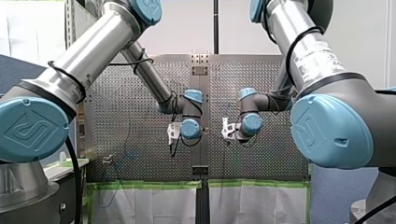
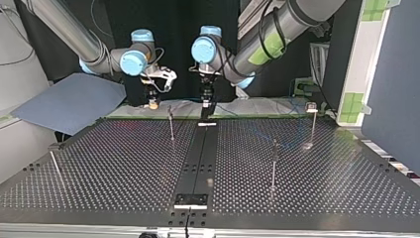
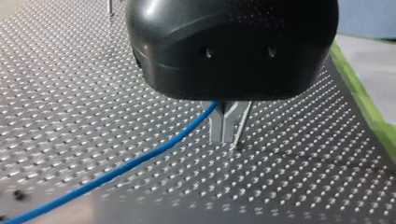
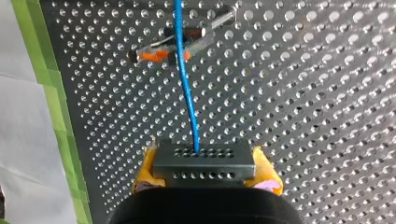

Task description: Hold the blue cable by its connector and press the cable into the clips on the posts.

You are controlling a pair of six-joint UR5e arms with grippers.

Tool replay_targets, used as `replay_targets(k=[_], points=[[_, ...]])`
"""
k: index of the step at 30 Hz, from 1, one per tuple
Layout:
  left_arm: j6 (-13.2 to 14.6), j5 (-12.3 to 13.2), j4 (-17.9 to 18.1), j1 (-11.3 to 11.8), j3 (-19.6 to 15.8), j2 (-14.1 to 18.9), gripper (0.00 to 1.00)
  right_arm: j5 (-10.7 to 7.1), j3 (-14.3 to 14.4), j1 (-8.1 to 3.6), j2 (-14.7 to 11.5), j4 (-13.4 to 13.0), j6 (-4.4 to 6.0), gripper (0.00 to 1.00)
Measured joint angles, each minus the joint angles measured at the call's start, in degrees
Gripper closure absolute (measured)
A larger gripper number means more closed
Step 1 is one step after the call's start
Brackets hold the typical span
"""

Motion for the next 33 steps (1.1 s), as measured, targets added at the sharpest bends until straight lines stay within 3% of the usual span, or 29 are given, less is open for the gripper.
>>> replay_targets(k=[6, 13, 19, 29, 33], points=[[-0.9, 0.4, 2.1, -0.6, 0.0, -3.0, 0.97, -3.25, 1.5, -1.89, 0.1, -3.5, 0.85, 1.00], [-2.1, 1.0, 2.8, -0.9, 0.0, -3.7, 0.97, -6.97, 2.7, -3.93, 0.9, -6.7, 1.04, 1.00], [-3.0, 1.3, 2.8, -1.1, 0.5, -3.8, 0.97, -9.13, 3.9, -5.67, 1.7, -9.4, 1.48, 1.00], [-4.8, 2.2, 0.2, -2.5, 5.0, -7.0, 0.97, -12.52, 4.0, -7.99, 5.1, -11.4, 0.33, 1.00], [-6.0, 2.2, -0.1, -2.7, 7.3, -9.2, 0.97, -12.88, 4.0, -8.78, 5.4, -12.2, 1.02, 1.00]])
